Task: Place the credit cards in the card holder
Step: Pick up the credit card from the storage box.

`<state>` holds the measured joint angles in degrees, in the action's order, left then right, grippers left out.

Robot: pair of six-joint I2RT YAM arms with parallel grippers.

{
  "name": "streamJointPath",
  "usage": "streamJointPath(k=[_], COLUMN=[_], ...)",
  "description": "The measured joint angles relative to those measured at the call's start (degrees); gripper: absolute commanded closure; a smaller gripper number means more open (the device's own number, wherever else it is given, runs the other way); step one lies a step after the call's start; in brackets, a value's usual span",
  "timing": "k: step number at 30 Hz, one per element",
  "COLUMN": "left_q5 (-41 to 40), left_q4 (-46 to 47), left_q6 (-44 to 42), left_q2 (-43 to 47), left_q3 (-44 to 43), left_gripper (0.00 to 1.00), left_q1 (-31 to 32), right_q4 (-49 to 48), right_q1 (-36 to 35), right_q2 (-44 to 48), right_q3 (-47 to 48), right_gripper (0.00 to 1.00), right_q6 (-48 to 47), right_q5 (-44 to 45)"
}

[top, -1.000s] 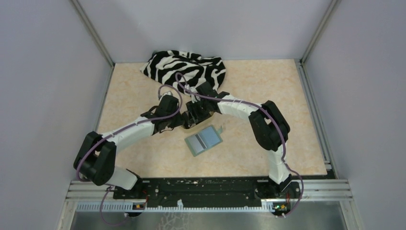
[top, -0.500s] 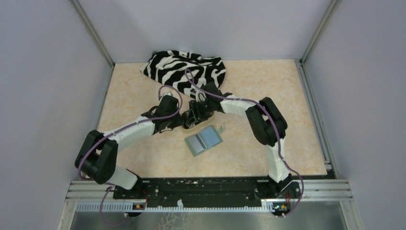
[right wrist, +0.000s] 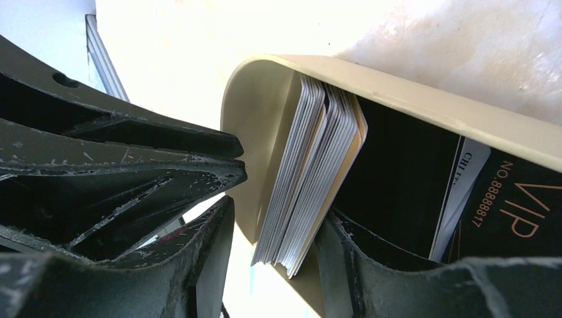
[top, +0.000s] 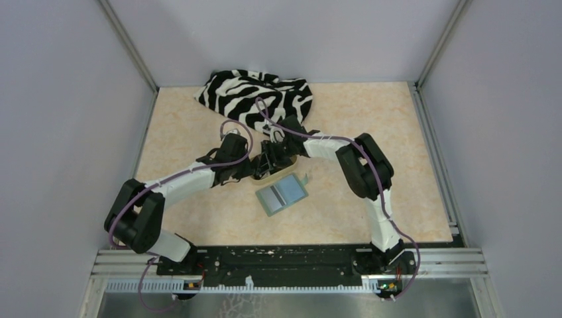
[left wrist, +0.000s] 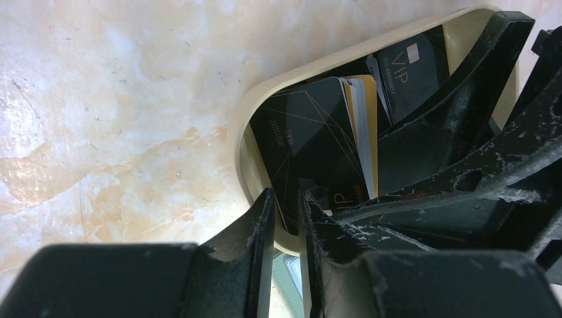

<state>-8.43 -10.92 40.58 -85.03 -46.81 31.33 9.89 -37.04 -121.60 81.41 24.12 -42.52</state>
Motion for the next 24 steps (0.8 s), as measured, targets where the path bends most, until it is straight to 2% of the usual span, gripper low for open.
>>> streamJointPath(k=[13,19,24], left_q5=[1.09,1.25,1.31], left_q4=[0.24,0.2,0.2], left_q6=[-0.92,-1.46,-1.7], left_q2=[1.7,2.51,4.59], left_q3=[1.11,1.16,1.42], left_gripper=[0.74,0.74,0.74], left_q1=[-0.22,-0.26,-0.33], right_q4=[-1.77,-1.79,-1.53], right_q1=[5.62,5.99,6.47], right_q2=[-0.13,-0.13,-0.13], right_q3=[-1.2,-1.27,-1.27], right_gripper=[0.61,0.65,0.72], right_q6=[3.41,3.54,3.39], right_q5=[-5.62,-6.16,-5.84])
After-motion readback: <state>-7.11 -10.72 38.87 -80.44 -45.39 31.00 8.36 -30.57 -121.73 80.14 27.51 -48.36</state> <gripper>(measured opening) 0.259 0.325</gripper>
